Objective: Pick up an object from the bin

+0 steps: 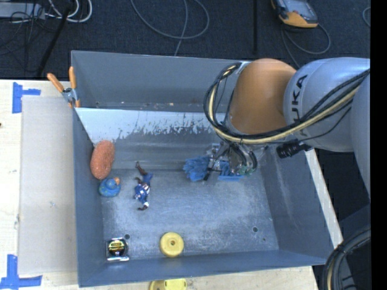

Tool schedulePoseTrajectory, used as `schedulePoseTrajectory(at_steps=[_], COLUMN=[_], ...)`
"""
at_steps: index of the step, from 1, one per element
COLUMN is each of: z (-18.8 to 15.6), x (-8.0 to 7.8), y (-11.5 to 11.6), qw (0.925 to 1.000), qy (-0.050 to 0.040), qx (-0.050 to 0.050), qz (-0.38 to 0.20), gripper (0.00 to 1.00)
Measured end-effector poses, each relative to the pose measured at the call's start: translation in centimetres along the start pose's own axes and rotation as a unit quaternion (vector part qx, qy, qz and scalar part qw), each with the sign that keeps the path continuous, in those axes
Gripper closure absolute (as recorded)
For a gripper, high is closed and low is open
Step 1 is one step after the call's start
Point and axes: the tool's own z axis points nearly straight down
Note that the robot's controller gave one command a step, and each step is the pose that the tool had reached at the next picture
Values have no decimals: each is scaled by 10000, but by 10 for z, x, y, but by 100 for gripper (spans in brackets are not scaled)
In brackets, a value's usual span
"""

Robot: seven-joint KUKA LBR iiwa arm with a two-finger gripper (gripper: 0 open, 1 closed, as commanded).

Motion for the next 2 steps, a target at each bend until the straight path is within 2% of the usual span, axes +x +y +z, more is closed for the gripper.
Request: schedulePoseTrajectory(at_steps=[1, 2], z=[-45, -82], x=[-1, 24], y=[2, -10], qw=[10000, 9997], qy=[35, 8], qx=[3, 1], qz=[-18, 241], gripper=[100, 100])
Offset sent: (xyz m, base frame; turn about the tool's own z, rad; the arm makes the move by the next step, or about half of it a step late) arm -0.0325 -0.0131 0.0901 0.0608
